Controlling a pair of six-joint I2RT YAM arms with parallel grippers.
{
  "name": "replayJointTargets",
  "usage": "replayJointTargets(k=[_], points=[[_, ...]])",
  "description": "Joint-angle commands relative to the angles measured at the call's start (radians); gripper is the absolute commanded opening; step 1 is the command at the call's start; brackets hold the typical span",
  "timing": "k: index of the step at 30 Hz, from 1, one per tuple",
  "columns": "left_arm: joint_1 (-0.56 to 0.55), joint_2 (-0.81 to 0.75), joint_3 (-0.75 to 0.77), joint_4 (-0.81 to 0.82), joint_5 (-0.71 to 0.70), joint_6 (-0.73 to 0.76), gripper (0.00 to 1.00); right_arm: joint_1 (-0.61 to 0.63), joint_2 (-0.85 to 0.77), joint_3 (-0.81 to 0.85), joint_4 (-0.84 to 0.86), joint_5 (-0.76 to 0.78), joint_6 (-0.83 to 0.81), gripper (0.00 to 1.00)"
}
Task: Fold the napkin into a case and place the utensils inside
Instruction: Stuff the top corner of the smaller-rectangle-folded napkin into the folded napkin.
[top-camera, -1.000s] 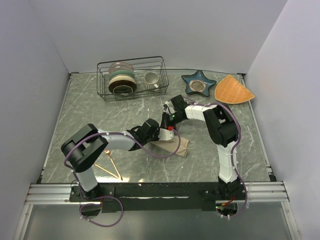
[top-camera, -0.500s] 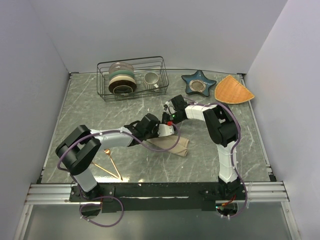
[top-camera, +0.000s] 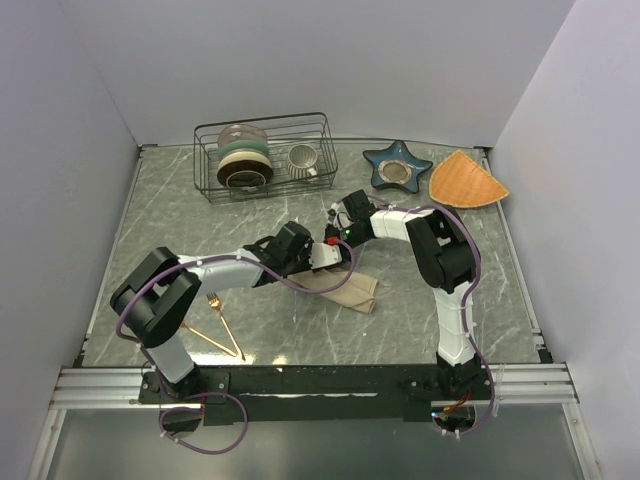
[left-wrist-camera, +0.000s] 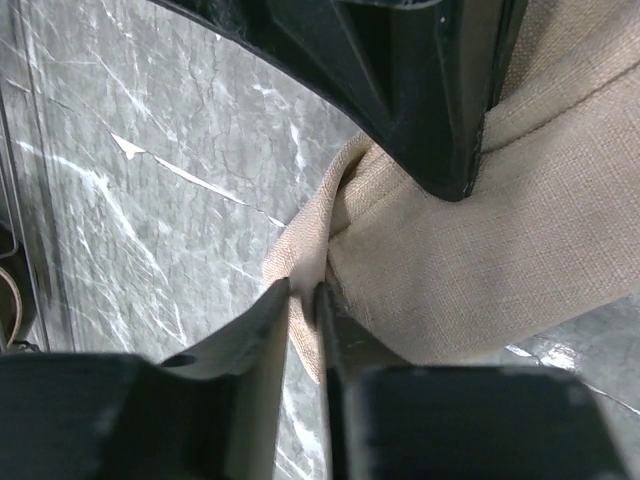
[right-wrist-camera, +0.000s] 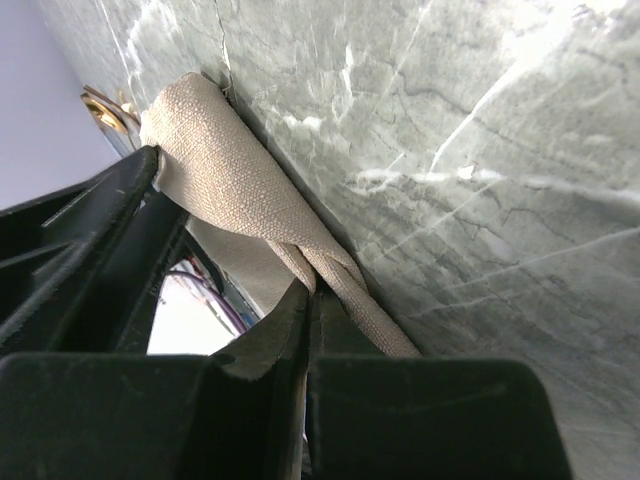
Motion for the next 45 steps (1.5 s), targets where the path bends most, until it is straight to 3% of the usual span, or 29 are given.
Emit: replayJointTargets(k=[1,6,18,30,45], points=[[0.006,-0.001,0.048,-0.004,0.032,-0.005,0.14,-0.006,0.066,-0.009,0.011,0.174,-0.027,0.0],[0.001,-0.022,0.06,-0.031,0.057,-0.009,0.01,-0.006,0.071,-0.009,0.01,0.174,-0.027,0.0],[-0.031,-0.035,0.012,-0.073,0.12,-0.003,0.01,-0.012,0.075,0.0,0.01,0.176,-0.023,0.0],[0.016,0.068,-0.015,-0.077,0.183,0.024,0.01,-0.012,-0.015,0.001,0.021,0.102,-0.033,0.0],[0.023,0.06,-0.046,-0.071,0.204,0.046,0.01,-0.048,-0.052,0.099,-0.096,0.153,-0.122,0.0]])
